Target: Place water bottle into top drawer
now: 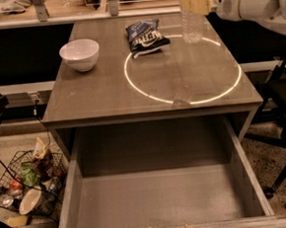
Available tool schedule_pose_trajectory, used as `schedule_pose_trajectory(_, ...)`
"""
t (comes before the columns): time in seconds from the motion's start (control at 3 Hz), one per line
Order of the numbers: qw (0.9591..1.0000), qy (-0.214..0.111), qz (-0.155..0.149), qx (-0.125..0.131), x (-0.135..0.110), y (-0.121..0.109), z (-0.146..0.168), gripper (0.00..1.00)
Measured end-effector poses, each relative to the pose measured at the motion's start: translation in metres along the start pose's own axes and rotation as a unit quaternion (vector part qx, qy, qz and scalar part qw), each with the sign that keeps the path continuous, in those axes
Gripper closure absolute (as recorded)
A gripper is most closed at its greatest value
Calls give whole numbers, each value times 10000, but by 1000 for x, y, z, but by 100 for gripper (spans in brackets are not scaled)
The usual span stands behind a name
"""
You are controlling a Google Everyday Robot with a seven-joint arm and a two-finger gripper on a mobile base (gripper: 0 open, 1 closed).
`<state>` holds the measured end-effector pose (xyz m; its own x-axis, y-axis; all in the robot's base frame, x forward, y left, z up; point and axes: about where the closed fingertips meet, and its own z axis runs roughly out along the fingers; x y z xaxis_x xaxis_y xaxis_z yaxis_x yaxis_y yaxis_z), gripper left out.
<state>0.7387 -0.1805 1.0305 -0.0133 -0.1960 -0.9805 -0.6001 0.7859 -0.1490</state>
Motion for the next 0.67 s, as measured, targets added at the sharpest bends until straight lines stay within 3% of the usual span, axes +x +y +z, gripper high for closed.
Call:
schedule_pose_trajectory(0.33,9998,-188,51,51,-5,40,-41,100)
schedule_pose_trajectory(0.67,9993,-318,214,31,18,83,-70,100)
